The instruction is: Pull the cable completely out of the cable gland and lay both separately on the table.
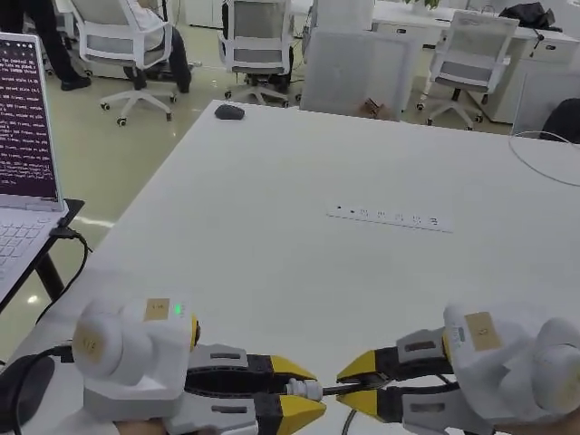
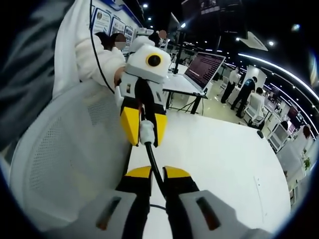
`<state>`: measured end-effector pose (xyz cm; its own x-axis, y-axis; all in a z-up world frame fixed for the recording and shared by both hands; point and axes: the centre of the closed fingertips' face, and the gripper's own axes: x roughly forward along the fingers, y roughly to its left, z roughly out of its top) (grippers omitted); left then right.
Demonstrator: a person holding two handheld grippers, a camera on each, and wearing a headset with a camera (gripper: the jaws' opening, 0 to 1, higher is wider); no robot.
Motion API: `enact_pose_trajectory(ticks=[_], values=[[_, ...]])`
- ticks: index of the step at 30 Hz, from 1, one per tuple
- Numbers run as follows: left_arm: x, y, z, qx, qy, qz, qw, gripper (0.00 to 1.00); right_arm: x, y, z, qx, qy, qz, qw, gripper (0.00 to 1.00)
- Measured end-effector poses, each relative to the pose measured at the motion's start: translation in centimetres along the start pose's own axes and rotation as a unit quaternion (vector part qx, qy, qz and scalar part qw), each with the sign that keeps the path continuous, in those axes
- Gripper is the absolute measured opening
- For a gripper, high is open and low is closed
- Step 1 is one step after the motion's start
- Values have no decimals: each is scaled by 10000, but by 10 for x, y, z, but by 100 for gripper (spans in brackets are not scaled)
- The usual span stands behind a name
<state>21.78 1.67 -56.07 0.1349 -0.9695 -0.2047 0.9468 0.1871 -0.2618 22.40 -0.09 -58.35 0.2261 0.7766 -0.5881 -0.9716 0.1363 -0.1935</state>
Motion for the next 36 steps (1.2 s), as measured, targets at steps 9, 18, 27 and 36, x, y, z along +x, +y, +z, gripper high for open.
enact_pose_trajectory(ticks=[9,18,27,36], values=[[-4,4,3,-12,-74,87,9999,17,-17,-10,-21,318,110,-268,9991,7],[-9,11,4,-41,-112,215,9997,17,-39,-14,-47,669,252,-608,9956,7],[-7,8,6,-36,-170,147,9997,17,-39,-8,-54,743,376,-604,9947,7],[-6,0,9,56,-229,-38,9997,16,-33,-5,-54,890,350,-509,9941,11]])
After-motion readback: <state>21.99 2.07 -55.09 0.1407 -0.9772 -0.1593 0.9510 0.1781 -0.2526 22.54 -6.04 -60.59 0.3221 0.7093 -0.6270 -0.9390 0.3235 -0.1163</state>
